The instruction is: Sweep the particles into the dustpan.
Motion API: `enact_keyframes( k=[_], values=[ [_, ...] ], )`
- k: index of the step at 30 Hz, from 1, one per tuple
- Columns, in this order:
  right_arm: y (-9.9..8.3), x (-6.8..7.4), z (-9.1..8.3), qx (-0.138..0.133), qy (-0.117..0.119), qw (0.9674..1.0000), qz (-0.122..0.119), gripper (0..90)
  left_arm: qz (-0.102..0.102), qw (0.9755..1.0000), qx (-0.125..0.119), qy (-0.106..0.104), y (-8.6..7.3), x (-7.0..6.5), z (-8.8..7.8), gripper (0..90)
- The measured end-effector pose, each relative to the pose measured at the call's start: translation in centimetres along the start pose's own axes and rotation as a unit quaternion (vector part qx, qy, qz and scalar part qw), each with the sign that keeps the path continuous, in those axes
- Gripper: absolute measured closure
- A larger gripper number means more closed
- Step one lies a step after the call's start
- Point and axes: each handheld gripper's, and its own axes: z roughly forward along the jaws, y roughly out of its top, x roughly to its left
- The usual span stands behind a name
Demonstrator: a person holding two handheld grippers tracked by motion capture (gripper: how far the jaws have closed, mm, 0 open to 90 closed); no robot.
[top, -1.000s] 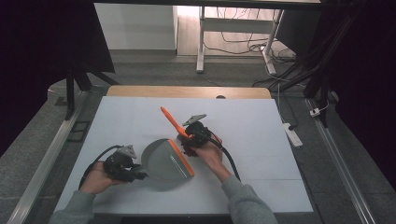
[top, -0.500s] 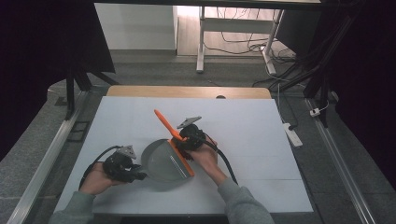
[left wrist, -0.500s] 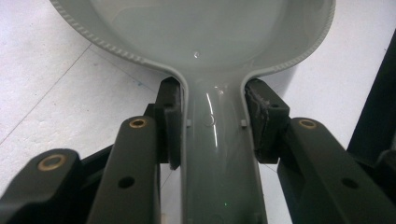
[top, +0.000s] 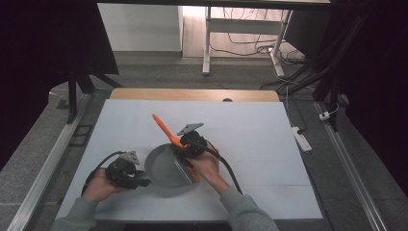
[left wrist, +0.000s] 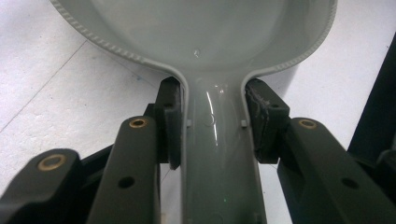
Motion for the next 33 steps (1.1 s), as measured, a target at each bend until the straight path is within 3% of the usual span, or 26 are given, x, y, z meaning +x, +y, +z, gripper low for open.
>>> enact_keyframes(
  k=[4, 10, 14, 18, 23, 28, 33],
  values=[
    [0.2, 0.8, 0.2, -0.004, 0.007, 0.9999, -0.009, 70.7, -0.001, 1.0000, 0.002, 0.000, -0.1, 0.0, 0.1, 61.8],
    [0.6, 2.5, 0.4, -0.009, 0.040, 0.9990, -0.018, 70.6, -0.002, 1.0000, 0.001, -0.001, -0.1, 0.1, 0.2, 61.8],
    [0.9, 3.0, -0.4, -0.022, 0.055, 0.9980, -0.023, 70.6, -0.002, 1.0000, 0.003, -0.002, -0.2, 0.1, 0.3, 61.8],
    [1.3, 1.7, -2.1, -0.044, 0.028, 0.9986, -0.013, 70.6, -0.002, 1.0000, 0.003, -0.002, -0.2, 0.1, 0.3, 61.8],
    [0.8, -1.4, -3.2, -0.047, -0.015, 0.9987, 0.016, 70.6, -0.004, 1.0000, 0.002, -0.003, -0.3, 0.0, 0.3, 61.8],
    [0.1, -4.0, -2.9, -0.029, -0.057, 0.9976, 0.028, 70.6, -0.007, 1.0000, 0.000, -0.003, -0.3, 0.0, 0.2, 61.8],
    [-0.3, -4.9, -1.5, -0.006, -0.064, 0.9973, 0.036, 70.6, -0.007, 1.0000, -0.002, -0.004, -0.3, 0.0, 0.2, 61.8]
  ],
)
